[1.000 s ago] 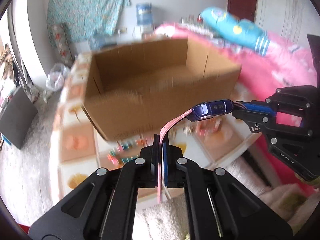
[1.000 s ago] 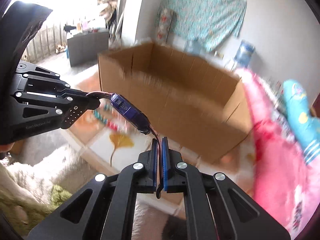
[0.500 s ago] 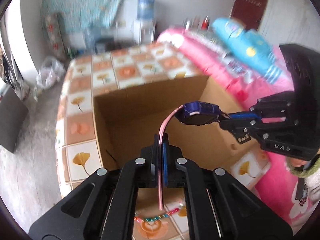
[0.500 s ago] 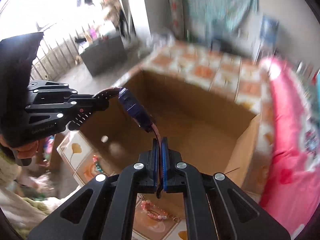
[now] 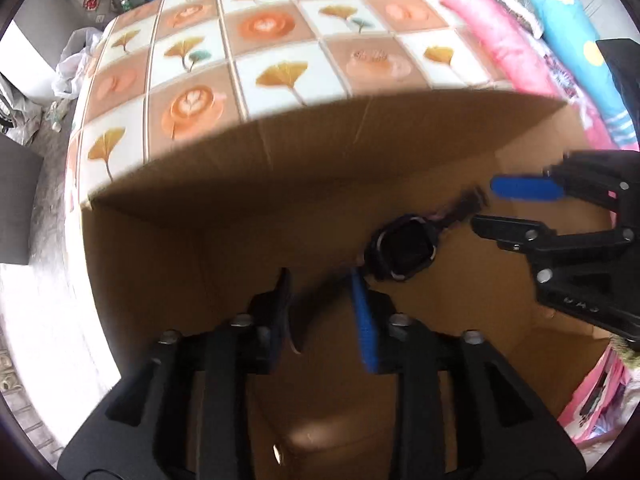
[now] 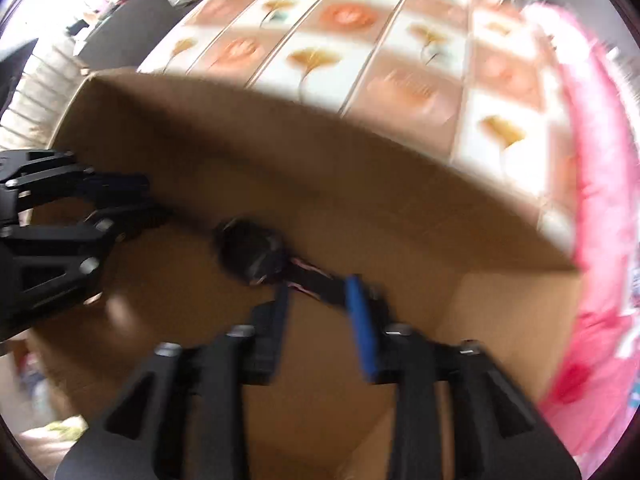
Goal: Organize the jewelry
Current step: 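Lower the watch into the cardboard box and open both grippers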
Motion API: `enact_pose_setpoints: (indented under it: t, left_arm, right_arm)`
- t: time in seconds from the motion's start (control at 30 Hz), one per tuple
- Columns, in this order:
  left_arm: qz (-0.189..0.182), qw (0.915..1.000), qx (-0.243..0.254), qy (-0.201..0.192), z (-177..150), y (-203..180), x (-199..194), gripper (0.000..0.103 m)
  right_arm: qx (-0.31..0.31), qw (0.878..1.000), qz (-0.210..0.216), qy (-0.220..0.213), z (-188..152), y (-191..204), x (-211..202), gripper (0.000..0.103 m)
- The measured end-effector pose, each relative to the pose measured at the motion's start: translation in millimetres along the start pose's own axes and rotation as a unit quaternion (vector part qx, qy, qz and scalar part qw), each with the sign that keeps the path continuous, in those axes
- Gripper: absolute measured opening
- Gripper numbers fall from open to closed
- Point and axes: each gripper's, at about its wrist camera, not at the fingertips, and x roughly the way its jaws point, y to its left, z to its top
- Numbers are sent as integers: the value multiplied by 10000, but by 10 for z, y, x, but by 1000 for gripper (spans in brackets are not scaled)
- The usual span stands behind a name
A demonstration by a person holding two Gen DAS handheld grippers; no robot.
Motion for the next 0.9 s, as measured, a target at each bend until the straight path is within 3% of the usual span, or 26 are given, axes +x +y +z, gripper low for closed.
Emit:
enact_pose_setpoints:
  t: [0.13, 0.23, 0.43, 0.53, 0.67, 0.8, 0.9]
  left_arm:
    - [210, 9974, 254, -641, -63, -72, -213, 59]
    - [420, 9929, 332, -1058, -135, -94, -411, 63]
    - [472, 9807, 53, -1895, -402, 44, -981, 78]
    - [270, 9721, -403, -2295, -722, 223, -1239, 84]
    - [142, 9597, -1059, -2599, -1322, 503, -1433, 86]
    - [485, 9460, -1792, -2658, -2107, 807, -1372, 87]
    - [568, 9410, -2223, -2487, -2546, 988, -1216, 87]
  right_arm:
    - [16, 9995, -30, -317, -105, 68, -157, 38]
    - [48, 9993, 103, -356, -178, 120, -212, 38]
    - [102, 9945, 1038, 138, -202, 264, -44, 38]
    - [256, 9869, 1451, 651, -165, 410, 262, 34]
    - [644, 9788, 1707, 930, -96, 479, 564, 34]
    - [1159, 9746, 1826, 579, -61, 421, 575, 34]
    - [1458, 9692, 1960, 327, -85, 373, 535, 34]
